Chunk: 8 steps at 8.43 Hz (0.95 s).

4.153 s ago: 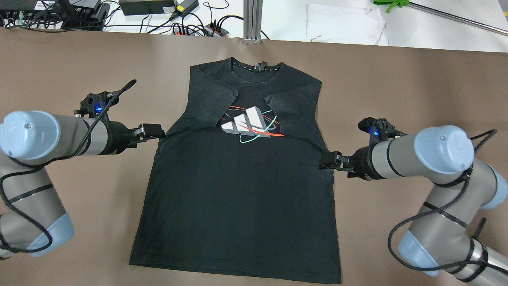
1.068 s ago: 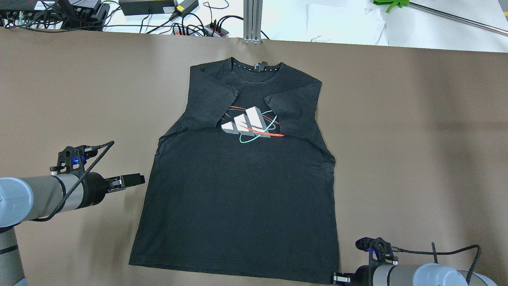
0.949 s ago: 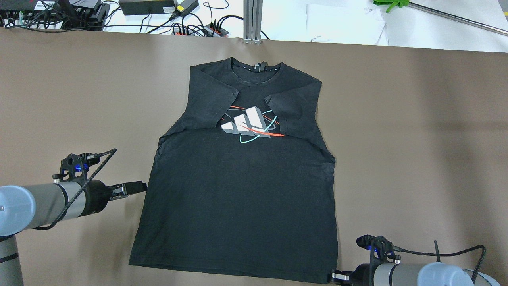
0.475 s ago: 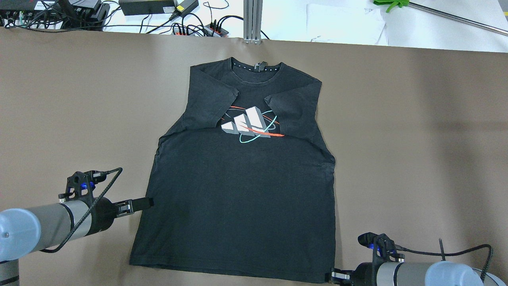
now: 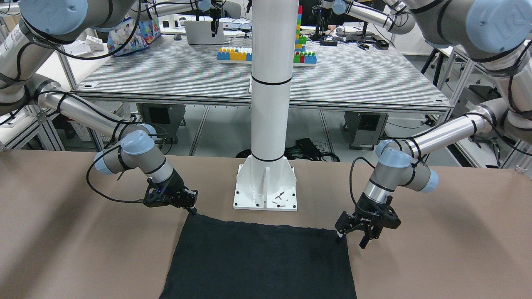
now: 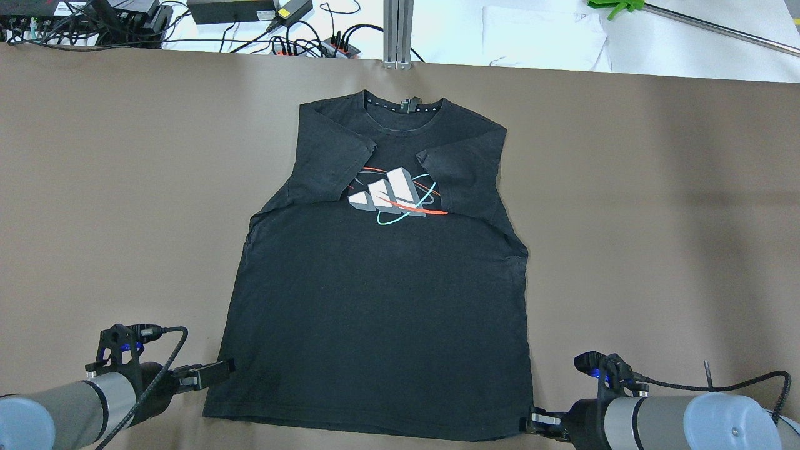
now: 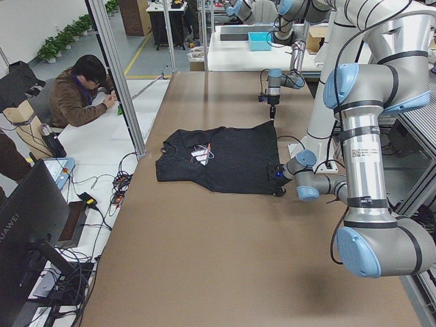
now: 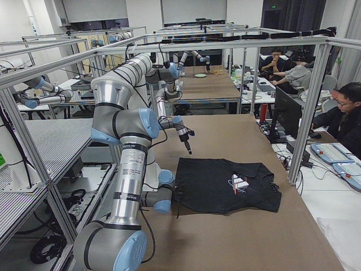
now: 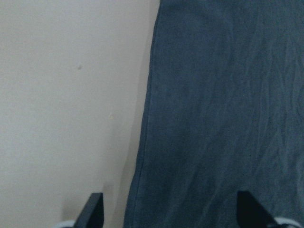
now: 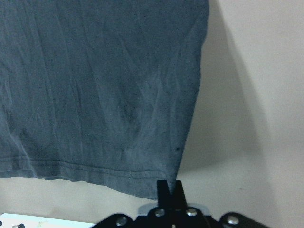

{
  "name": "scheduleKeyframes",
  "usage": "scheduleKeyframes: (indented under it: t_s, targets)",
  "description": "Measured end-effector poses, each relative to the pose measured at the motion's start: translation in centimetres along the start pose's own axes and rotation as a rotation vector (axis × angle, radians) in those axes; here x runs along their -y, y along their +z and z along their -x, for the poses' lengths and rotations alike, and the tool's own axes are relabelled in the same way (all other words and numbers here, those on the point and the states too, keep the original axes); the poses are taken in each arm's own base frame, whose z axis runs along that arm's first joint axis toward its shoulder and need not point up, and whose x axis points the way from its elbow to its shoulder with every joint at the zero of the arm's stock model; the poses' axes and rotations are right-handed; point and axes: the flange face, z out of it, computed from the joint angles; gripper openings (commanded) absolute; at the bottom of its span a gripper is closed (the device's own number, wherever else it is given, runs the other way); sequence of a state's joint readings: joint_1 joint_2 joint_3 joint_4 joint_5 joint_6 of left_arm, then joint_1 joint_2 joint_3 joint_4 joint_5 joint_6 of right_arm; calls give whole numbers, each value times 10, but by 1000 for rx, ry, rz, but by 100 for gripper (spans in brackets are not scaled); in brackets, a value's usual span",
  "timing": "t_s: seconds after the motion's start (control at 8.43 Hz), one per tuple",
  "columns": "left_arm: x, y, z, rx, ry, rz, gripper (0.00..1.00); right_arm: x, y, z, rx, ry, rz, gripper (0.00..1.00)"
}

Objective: Fold clothes
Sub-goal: 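Grasp the hem corners with both grippers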

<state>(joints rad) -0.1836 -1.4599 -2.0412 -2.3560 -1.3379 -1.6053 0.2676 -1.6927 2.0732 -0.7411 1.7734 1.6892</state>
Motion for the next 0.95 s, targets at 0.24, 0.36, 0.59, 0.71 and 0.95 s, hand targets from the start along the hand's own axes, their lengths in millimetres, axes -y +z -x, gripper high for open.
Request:
scheduleKeyframes:
  t_s: [0.24,0.36,0.59,0.71,0.95]
  targets:
    - [-29,3,2,3,1,7,100,2,-2,2,4,0,3,0]
    - [-40,4,3,5,1,7,100,2,-2,2,6,0,5,0]
    - [-53,9,6,12,1,3,100,2,-2,3,6,0,5,0]
    - [-58,13,9,19,5,1,99,2,-2,2,5,0,5,0]
    - [-65,19,13,29,13,-7,1,2,-2,2,4,-3,9,0]
